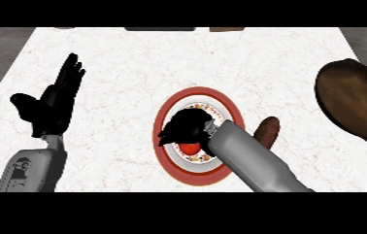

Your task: Pick the tomato from the plate and place it in the pan

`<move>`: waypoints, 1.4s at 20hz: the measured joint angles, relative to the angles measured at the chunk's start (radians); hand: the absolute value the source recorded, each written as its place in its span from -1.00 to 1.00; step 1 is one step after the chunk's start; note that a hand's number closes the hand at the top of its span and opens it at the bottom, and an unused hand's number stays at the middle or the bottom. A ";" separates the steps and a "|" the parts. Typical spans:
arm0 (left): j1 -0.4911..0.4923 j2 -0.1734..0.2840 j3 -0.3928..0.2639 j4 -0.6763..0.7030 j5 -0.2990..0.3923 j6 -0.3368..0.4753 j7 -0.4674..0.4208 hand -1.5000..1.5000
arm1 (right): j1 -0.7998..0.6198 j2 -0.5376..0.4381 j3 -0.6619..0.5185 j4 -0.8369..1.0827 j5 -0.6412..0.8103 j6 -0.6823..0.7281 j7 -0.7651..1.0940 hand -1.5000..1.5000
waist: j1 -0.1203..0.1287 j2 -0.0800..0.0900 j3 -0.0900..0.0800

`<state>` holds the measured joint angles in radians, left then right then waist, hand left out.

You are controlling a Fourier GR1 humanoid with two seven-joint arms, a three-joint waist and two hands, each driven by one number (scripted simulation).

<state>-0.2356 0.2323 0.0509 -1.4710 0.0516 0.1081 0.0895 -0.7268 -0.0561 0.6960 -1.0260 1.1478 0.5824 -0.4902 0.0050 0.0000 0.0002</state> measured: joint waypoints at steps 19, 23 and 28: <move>0.072 0.010 0.070 -0.005 -0.006 0.016 -0.018 0.00 | 0.281 -0.078 -0.269 -0.084 -0.039 -0.156 0.194 1.00 | -0.116 -0.042 0.004; 0.104 0.013 0.081 -0.017 0.001 0.015 -0.020 0.00 | 0.411 -0.125 -0.372 -0.246 -0.051 -0.248 0.323 1.00 | -0.135 -0.044 0.000; 0.112 0.020 0.086 -0.025 0.005 0.008 -0.023 0.00 | 0.555 -0.147 -0.464 -0.545 -0.083 -0.346 0.411 1.00 | -0.132 -0.037 -0.002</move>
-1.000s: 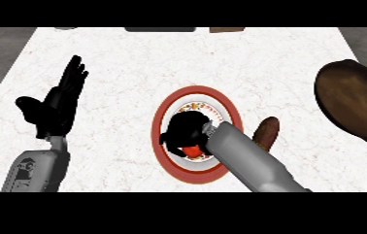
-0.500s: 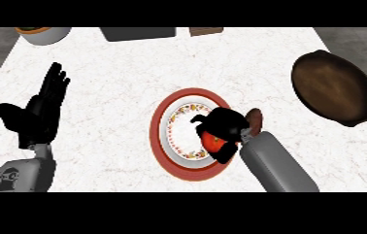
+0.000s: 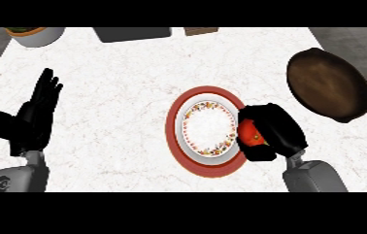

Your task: Pick the tomato from the plate and place it in the pan

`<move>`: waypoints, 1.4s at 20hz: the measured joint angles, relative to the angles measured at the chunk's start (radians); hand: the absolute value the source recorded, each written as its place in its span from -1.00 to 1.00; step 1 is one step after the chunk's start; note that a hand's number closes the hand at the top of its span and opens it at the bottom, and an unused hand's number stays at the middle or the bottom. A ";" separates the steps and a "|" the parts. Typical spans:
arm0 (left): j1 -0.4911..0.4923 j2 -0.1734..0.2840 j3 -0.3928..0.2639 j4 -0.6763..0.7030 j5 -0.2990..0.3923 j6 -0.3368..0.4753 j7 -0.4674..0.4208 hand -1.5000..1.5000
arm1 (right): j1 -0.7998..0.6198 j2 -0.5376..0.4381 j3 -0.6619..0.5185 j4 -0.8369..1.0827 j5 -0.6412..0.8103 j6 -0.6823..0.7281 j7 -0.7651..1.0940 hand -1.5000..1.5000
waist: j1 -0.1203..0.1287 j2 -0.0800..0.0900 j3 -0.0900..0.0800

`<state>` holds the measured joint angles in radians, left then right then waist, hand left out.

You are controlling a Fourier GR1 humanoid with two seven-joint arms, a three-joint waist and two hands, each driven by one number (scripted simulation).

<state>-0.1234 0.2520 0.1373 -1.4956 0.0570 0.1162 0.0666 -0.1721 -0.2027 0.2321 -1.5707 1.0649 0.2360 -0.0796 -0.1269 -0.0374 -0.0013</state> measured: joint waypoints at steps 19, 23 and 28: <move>-0.081 -0.039 -0.065 -0.004 -0.021 -0.025 0.024 0.00 | 0.076 -0.103 -0.635 -0.343 -0.539 0.095 0.139 1.00 | 0.122 0.037 0.002; -0.110 -0.053 -0.074 0.013 -0.028 -0.022 0.022 0.00 | -0.024 -0.197 -0.709 -0.088 -0.517 0.031 0.029 1.00 | 0.133 0.041 0.002; -0.132 -0.049 -0.072 0.029 -0.026 -0.036 0.018 0.00 | -0.123 -0.309 -0.751 0.233 -0.428 -0.112 -0.142 1.00 | 0.153 0.048 0.003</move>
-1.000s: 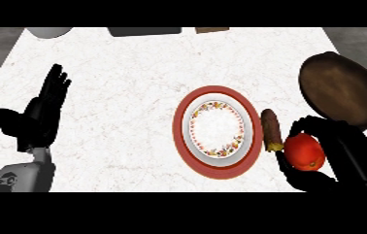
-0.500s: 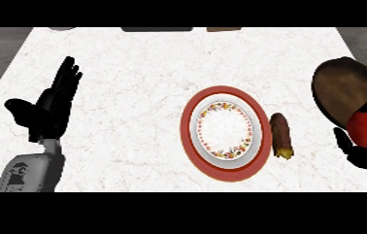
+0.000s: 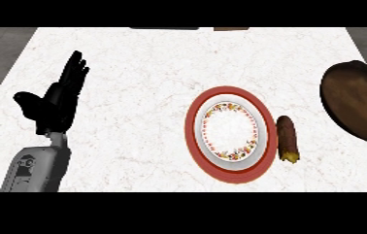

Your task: Pick the tomato from the plate and place it in the pan

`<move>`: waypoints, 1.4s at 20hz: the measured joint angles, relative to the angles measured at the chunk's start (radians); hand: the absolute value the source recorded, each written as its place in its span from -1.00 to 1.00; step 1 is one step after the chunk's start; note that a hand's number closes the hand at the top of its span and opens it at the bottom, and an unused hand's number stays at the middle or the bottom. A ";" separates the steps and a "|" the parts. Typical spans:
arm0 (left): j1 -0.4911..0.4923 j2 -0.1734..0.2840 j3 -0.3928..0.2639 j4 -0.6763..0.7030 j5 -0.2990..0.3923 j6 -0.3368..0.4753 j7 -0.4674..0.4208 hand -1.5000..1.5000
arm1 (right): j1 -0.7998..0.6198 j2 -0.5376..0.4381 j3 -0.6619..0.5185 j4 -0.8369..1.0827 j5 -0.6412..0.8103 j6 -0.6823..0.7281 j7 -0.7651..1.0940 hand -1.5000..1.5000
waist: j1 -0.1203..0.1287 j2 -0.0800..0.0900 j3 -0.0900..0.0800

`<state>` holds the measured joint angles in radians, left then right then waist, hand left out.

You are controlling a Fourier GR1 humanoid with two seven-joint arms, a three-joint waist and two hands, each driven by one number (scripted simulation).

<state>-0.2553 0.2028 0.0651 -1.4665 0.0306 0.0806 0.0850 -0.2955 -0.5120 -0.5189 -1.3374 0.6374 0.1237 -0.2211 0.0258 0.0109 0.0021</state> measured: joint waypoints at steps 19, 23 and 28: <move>-0.022 -0.026 -0.024 0.017 -0.008 -0.014 -0.018 0.00 | -0.342 -0.160 -0.058 0.957 0.077 -0.104 -0.302 -1.00 | 0.049 0.019 0.005; -0.020 -0.024 -0.021 0.020 -0.008 -0.016 -0.025 0.00 | -0.363 -0.166 -0.063 1.040 0.071 -0.061 -0.350 -1.00 | 0.047 0.020 0.006; -0.020 -0.013 -0.006 0.021 -0.004 -0.018 -0.023 0.00 | -0.363 -0.184 -0.127 1.084 0.007 -0.042 -0.468 -1.00 | 0.032 0.015 0.006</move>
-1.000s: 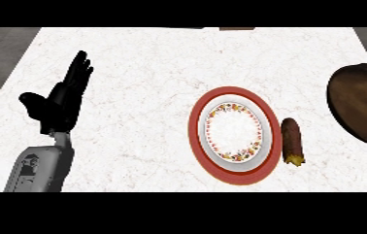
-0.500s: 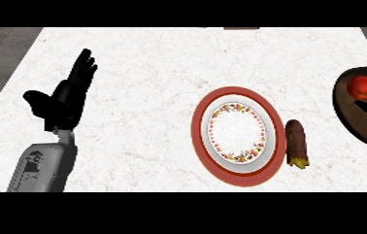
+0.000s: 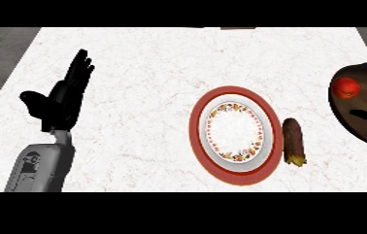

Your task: Pick the tomato from the plate and place it in the pan

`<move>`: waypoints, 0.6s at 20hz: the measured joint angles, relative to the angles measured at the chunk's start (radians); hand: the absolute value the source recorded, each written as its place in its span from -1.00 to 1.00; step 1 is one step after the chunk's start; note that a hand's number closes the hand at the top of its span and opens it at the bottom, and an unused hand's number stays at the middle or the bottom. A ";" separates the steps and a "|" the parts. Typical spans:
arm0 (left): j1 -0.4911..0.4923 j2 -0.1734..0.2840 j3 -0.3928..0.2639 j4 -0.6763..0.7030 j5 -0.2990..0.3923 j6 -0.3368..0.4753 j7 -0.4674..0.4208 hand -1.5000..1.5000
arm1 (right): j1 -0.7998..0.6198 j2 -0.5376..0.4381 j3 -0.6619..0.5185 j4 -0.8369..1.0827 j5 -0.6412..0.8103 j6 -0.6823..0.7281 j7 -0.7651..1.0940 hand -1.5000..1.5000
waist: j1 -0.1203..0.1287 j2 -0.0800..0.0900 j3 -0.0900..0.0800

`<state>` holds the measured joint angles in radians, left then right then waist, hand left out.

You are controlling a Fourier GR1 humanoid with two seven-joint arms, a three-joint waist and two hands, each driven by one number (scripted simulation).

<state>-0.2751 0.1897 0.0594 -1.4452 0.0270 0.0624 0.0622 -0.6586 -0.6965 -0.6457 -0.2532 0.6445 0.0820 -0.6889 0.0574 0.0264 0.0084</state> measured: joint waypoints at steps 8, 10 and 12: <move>0.028 0.001 0.012 0.000 -0.002 0.005 -0.011 0.00 | 0.045 -0.097 -0.134 0.068 -0.151 0.221 -0.114 -1.00 | -0.030 -0.011 -0.002; 0.021 0.003 0.017 0.003 -0.003 0.011 -0.004 0.00 | 0.079 -0.124 -0.145 0.079 -0.170 0.282 -0.124 -1.00 | -0.038 -0.013 -0.003; 0.030 0.006 0.021 -0.007 -0.002 0.011 0.003 0.00 | 0.116 -0.159 -0.152 0.080 -0.187 0.335 -0.127 -1.00 | -0.045 -0.017 -0.003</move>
<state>-0.2448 0.1954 0.0803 -1.4523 0.0246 0.0739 0.0648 -0.5426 -0.8555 -0.7972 -0.1736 0.4571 0.4171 -0.8162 0.0129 0.0096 0.0055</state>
